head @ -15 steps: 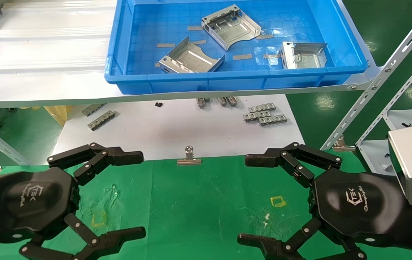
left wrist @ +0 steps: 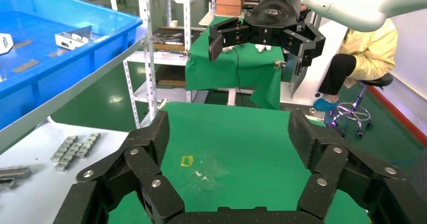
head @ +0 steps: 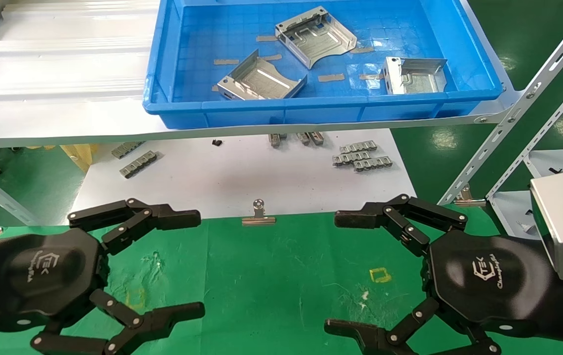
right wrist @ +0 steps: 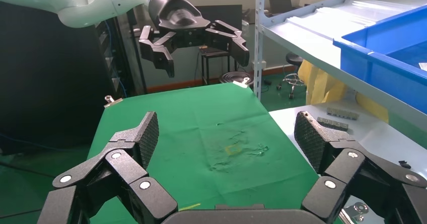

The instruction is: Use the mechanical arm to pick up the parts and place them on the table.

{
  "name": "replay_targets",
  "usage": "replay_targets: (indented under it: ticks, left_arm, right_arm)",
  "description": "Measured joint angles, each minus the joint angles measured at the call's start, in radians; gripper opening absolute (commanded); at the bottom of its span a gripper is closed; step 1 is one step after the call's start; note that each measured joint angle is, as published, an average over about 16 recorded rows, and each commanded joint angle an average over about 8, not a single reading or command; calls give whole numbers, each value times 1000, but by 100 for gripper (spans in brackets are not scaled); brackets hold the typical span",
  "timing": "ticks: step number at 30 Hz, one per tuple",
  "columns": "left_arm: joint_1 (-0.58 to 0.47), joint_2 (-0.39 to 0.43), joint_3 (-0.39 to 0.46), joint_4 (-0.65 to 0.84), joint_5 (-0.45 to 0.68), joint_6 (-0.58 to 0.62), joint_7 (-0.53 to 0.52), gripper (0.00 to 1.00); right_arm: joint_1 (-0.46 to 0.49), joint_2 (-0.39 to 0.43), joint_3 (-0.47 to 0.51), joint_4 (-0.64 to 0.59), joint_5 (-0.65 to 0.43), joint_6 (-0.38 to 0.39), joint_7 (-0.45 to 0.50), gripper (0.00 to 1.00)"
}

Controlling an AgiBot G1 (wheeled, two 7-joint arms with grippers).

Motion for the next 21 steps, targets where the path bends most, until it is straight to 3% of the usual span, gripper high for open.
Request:
replay_targets:
  ticks: [21]
  left_arm:
    - [0,0,0,0,0,0,0,0]
  right_arm:
    - [32,-10,-2,-2,-19,23,5,100]
